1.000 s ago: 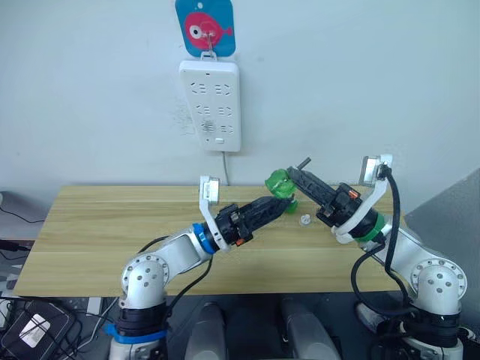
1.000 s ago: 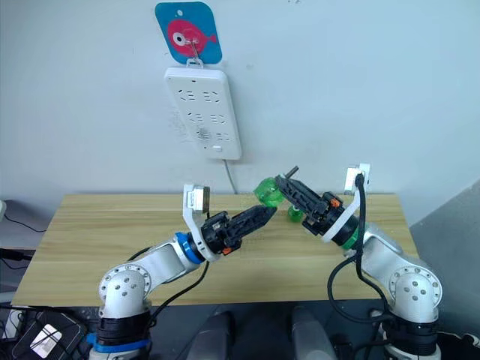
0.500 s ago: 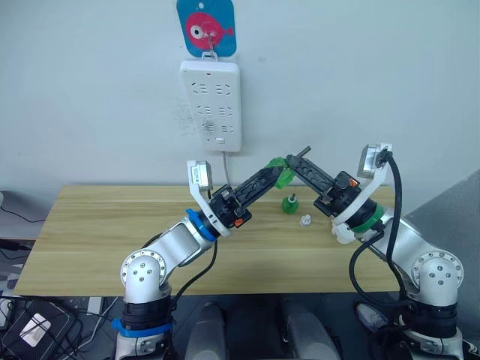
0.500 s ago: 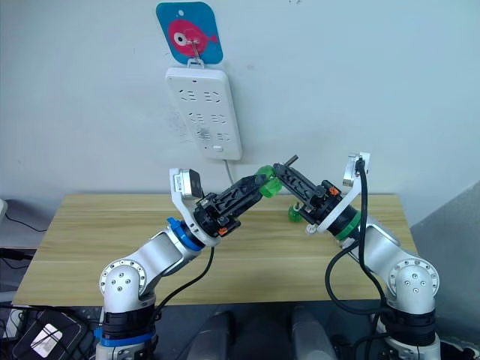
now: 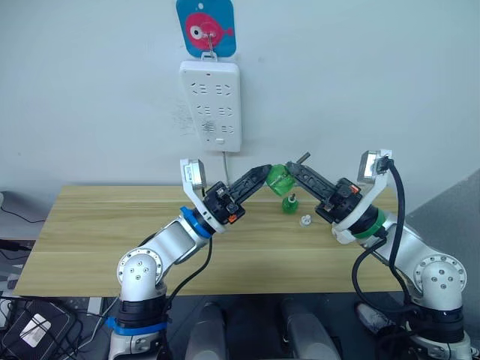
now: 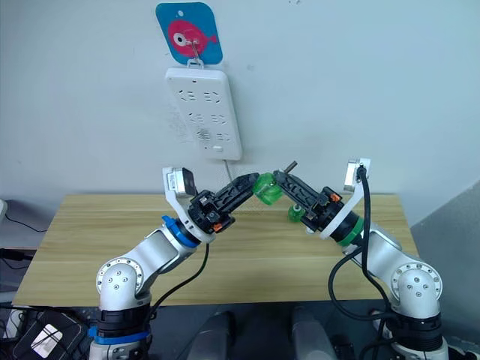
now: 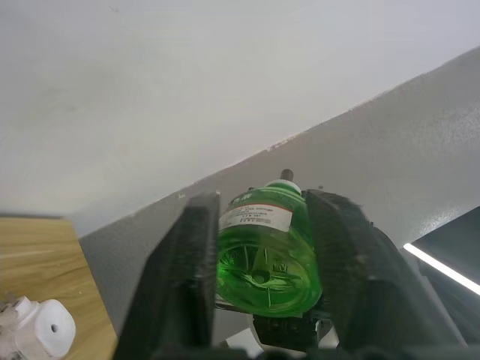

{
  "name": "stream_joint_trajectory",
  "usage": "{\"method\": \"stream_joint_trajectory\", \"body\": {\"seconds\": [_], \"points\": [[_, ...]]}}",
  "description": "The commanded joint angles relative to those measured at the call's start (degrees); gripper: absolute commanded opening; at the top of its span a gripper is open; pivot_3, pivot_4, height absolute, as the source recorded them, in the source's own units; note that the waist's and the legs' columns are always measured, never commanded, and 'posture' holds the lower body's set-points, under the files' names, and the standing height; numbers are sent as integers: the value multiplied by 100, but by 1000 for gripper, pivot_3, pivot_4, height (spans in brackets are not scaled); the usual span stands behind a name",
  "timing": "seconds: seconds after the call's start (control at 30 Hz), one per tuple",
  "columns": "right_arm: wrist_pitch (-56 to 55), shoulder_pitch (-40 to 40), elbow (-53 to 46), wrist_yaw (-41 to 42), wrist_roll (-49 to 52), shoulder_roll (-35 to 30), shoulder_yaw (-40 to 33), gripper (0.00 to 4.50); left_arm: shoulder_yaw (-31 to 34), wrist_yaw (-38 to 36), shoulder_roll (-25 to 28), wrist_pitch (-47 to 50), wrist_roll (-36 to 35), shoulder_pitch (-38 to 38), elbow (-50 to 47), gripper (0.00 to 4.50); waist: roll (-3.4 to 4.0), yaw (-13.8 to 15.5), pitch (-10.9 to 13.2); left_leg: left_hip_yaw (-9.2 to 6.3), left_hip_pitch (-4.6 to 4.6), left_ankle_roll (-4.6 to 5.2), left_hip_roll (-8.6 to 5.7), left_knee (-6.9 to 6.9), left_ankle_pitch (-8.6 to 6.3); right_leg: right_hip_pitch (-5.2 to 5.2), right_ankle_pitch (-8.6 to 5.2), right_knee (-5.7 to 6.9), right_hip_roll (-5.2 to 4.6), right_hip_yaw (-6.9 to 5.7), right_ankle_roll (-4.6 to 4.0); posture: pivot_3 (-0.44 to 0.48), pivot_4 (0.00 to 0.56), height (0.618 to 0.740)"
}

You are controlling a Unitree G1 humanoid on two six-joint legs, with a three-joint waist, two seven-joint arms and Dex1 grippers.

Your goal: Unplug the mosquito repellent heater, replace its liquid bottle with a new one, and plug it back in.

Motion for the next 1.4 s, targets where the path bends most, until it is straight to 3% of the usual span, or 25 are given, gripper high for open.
{"method": "stream_joint_trajectory", "body": {"seconds": [0.03,0.1,0.2,0.23,0.3,0.53,0.7,1.13,1.27,1.4], "points": [[-106,-79,-249,19,111,45,132,792,-300,-145,-4,180,-245,11,-232,572,1,0,0,0,0,0,0,0,0,0,0,0,0,0,0,-16,193,740],[-121,-95,-253,-6,103,53,142,792,-234,-11,-33,98,-378,-37,-156,268,1,1,-1,0,0,0,0,0,0,0,0,0,0,0,0,-15,193,740],[-166,-113,-233,-47,72,55,129,792,-108,259,-56,-116,-235,-53,-21,268,1,1,-1,0,0,0,0,0,0,0,0,0,0,0,0,-14,193,740],[-193,-123,-215,-67,68,55,122,792,-114,233,-13,-109,-166,-39,-13,449,1,1,-1,0,0,0,0,0,0,0,0,0,0,0,0,-14,193,740],[-239,-146,-180,-102,56,49,112,792,-104,225,13,-90,-289,27,-35,869,3,0,-2,0,0,0,0,0,0,0,0,0,0,0,0,-15,194,740],[-329,-250,-41,-179,52,35,94,792,-200,244,160,90,-1094,322,-271,3077,3,4,-2,-1,0,0,0,-1,0,0,0,-1,0,0,0,-6,194,740],[-319,-251,-23,-157,122,28,127,792,-318,245,151,-35,-1075,362,-324,4500,4,7,-3,0,0,0,0,-1,0,0,0,-2,0,1,0,-4,195,740],[-252,-224,-68,-107,257,11,207,792,-417,135,102,-228,-1009,182,-227,4500,4,8,-3,0,0,0,0,-2,0,0,0,-4,0,1,0,-7,196,740],[-261,-263,-97,-158,318,16,247,792,-420,102,116,-231,-974,140,-184,3600,4,8,-3,0,0,0,0,-2,0,0,0,-4,0,1,0,-7,196,740],[-283,-306,-136,-206,366,24,312,792,-446,-5,136,-174,-925,88,-156,2386,4,8,-3,0,-2,0,0,-2,0,0,0,-5,0,1,0,-8,197,740]]}}
